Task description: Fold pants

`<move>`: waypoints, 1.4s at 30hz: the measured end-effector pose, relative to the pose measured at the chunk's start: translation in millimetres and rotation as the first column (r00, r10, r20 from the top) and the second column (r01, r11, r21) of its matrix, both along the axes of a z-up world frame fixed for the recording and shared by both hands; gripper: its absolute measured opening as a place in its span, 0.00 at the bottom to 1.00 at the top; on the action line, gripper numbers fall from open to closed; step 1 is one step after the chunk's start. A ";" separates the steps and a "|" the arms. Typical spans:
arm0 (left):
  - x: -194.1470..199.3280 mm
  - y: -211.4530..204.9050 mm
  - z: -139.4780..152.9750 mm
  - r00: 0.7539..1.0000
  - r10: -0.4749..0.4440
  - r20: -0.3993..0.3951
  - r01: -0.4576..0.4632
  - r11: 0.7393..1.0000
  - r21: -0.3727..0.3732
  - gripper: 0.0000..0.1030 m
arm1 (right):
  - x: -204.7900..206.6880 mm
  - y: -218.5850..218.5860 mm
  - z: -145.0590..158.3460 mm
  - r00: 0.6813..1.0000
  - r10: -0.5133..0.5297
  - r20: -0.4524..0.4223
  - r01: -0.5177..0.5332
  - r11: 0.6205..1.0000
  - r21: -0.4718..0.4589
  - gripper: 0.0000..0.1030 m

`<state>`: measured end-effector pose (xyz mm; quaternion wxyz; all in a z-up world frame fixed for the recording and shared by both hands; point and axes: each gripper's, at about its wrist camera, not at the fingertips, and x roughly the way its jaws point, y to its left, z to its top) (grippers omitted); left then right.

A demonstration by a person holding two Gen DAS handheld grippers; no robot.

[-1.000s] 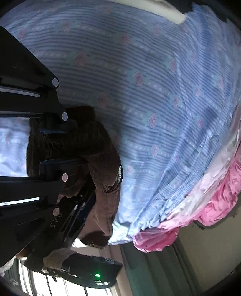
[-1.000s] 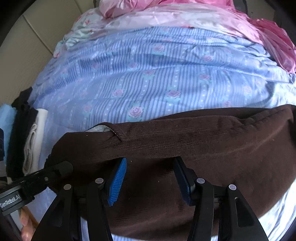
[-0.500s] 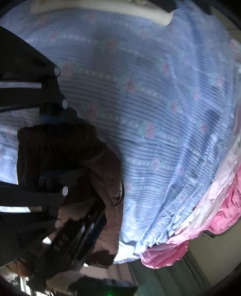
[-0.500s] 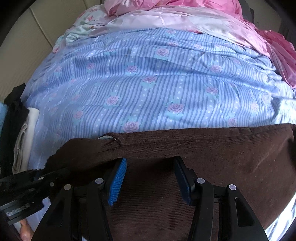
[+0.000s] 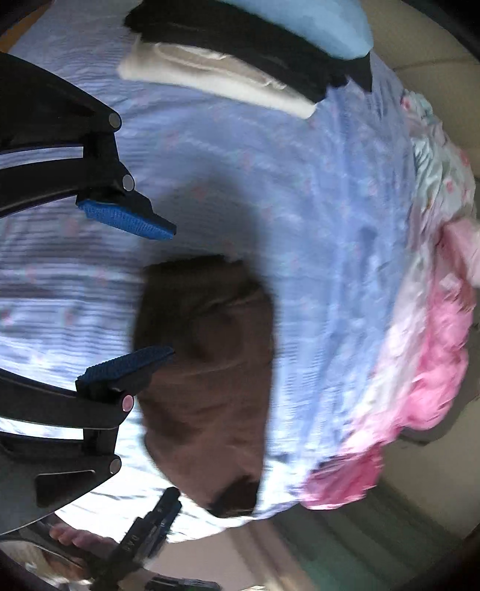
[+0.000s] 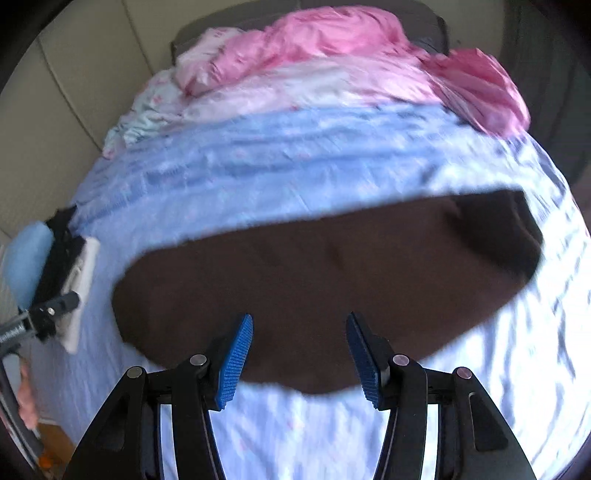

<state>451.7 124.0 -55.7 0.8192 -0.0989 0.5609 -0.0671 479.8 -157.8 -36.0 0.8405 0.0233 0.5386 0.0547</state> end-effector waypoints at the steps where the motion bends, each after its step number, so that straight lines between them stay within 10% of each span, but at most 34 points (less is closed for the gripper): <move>1: -4.0 -7.9 -7.7 1.000 -0.018 -0.024 0.018 1.000 0.007 0.57 | -9.7 -4.0 -4.9 1.000 0.001 -0.015 -0.001 1.000 -0.012 0.52; 18: 18.5 -16.9 -70.0 0.988 0.062 -0.139 -0.065 0.998 -0.020 0.56 | -17.8 -14.8 -103.3 0.978 0.033 -0.206 -0.030 0.999 0.020 0.45; 35: 56.7 -0.8 -77.2 0.975 0.162 -0.150 -0.167 0.986 -0.017 0.55 | -4.9 3.1 -99.2 0.983 0.062 -0.173 -0.059 0.998 0.025 0.44; 42: 48.6 -8.7 -67.1 0.977 0.150 -0.154 -0.146 0.989 0.039 0.55 | -10.0 0.3 -95.4 0.977 0.070 -0.202 -0.069 0.998 0.009 0.17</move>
